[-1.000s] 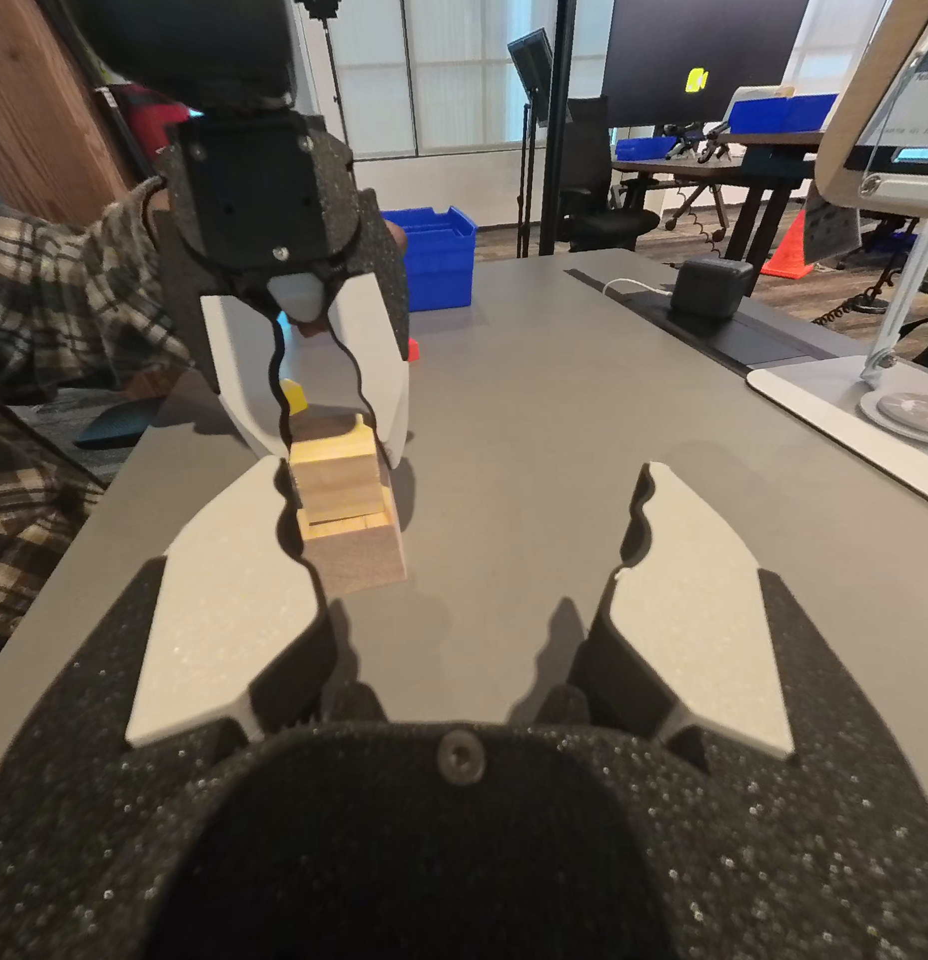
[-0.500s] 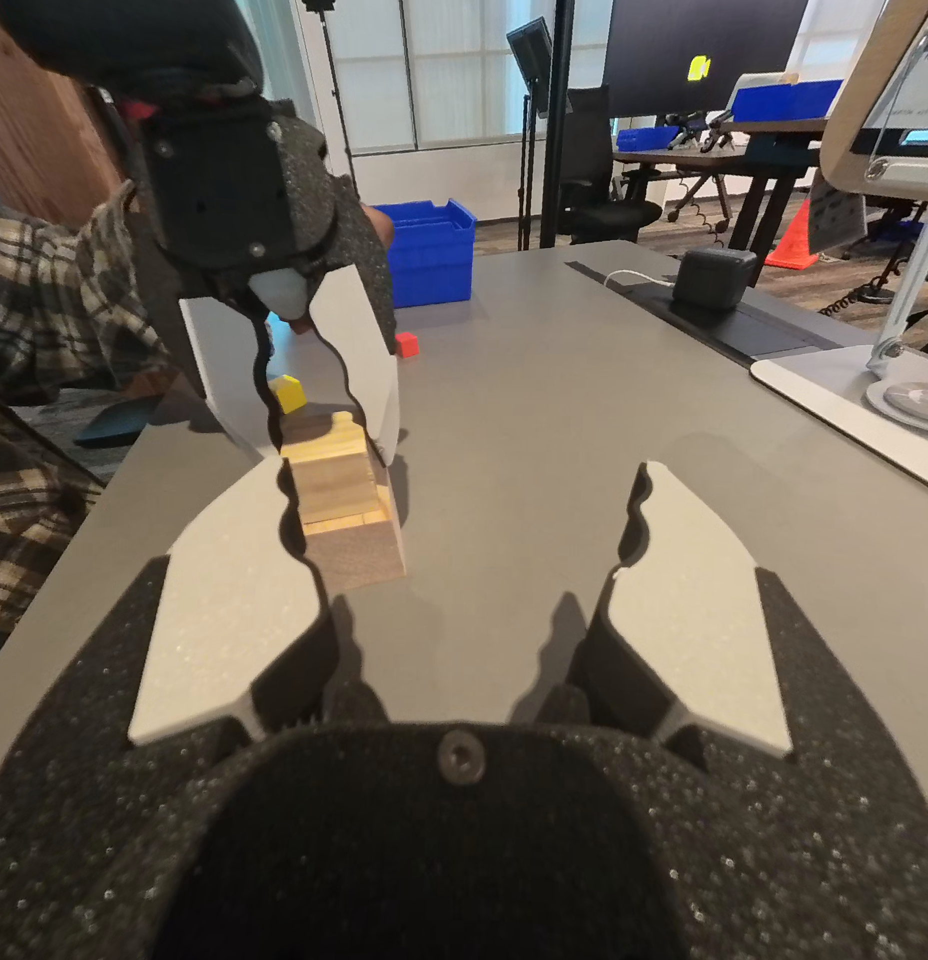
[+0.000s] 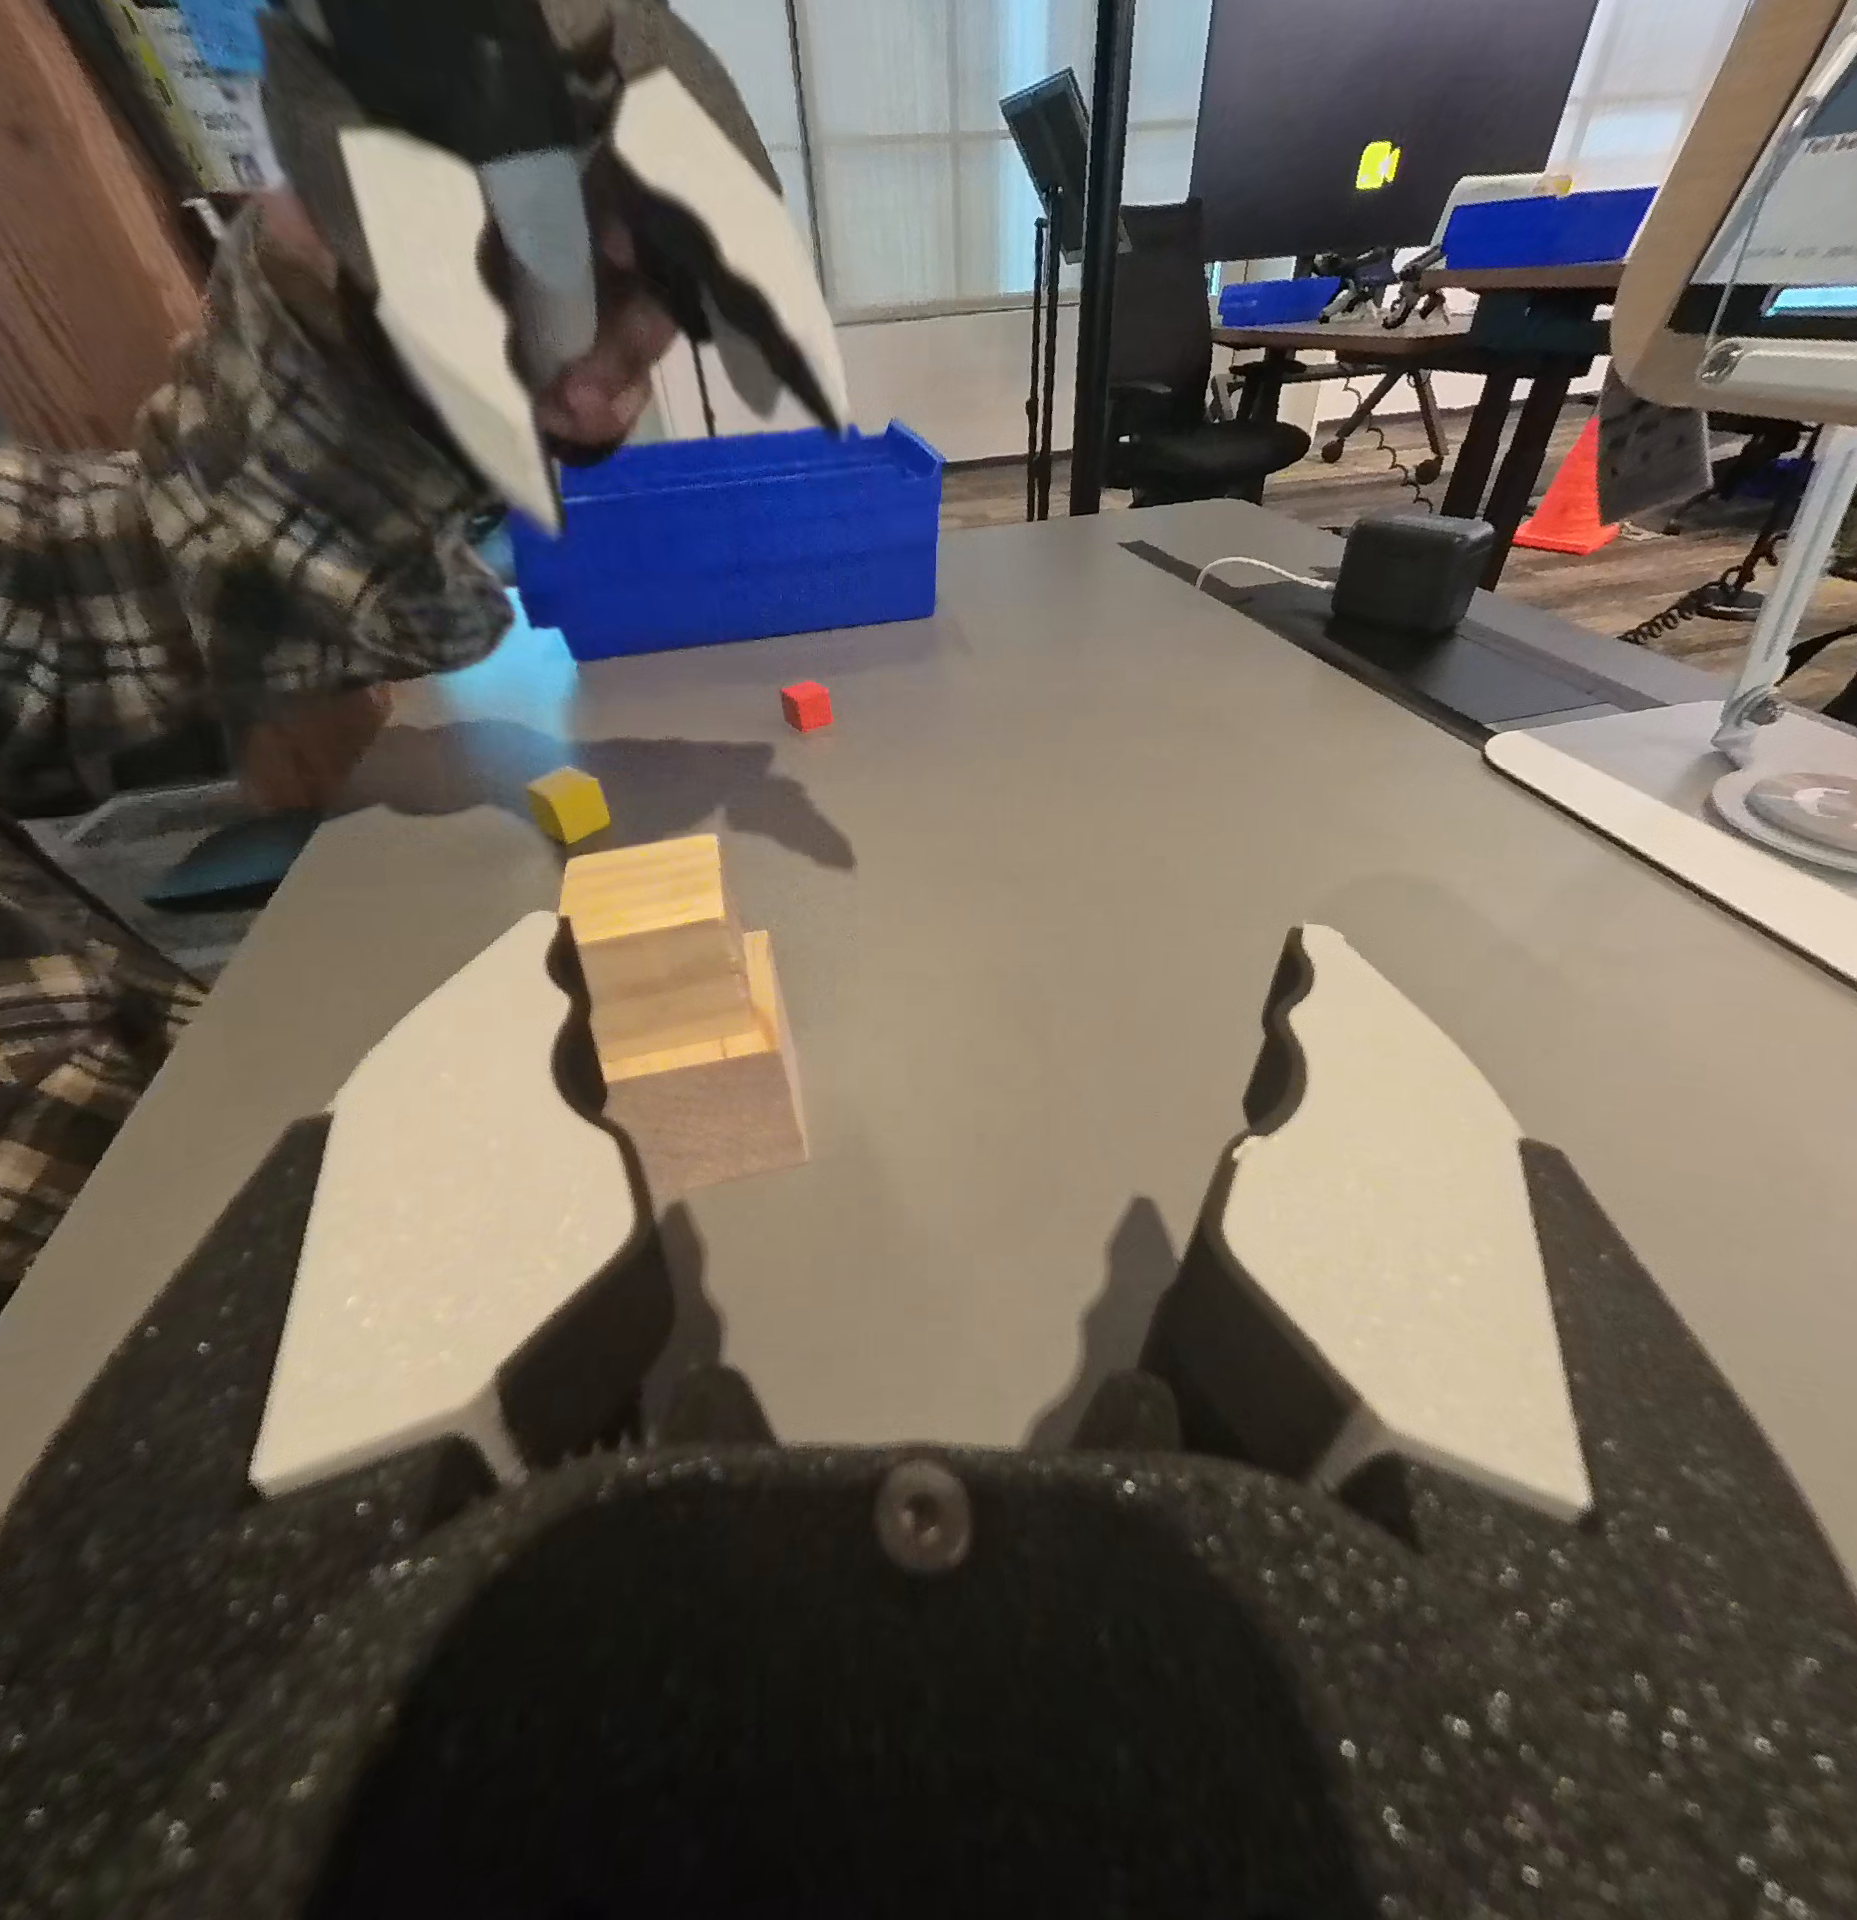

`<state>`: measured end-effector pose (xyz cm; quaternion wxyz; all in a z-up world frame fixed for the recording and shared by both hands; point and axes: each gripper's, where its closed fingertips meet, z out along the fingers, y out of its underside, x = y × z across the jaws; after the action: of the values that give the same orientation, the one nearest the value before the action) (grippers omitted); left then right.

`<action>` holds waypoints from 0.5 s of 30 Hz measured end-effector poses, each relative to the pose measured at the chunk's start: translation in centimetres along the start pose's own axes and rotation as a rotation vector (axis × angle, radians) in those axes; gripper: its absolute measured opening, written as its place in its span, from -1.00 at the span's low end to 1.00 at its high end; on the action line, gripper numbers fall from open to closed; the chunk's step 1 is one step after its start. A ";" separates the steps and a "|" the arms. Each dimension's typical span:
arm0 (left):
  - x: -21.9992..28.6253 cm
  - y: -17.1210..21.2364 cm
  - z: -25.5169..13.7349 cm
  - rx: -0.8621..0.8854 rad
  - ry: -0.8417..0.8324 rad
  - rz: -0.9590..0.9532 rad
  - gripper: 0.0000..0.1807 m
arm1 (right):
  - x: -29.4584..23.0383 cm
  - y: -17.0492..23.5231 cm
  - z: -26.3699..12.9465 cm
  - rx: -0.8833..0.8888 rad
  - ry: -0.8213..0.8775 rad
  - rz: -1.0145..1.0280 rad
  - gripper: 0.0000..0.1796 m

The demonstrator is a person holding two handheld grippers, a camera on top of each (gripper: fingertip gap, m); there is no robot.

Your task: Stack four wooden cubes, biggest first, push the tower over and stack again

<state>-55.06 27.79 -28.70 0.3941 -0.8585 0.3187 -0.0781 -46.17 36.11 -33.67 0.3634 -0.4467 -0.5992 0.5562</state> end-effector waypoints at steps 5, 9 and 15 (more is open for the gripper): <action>-3.2 5.4 -7.0 0.063 -0.122 -0.135 -0.20 | -0.3 0.1 0.3 -0.010 -0.011 -0.006 0.35; -2.7 11.0 -8.7 0.087 -0.151 -0.267 -0.24 | -0.4 0.0 0.3 -0.011 -0.011 -0.009 0.35; 1.4 16.6 -6.9 0.077 -0.197 -0.387 -0.24 | -0.2 0.3 0.3 -0.014 -0.007 0.001 0.35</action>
<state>-64.69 14.57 -36.28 0.4335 -0.8914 0.1049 -0.0802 -46.39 35.81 -34.00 0.3578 -0.4477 -0.6041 0.5537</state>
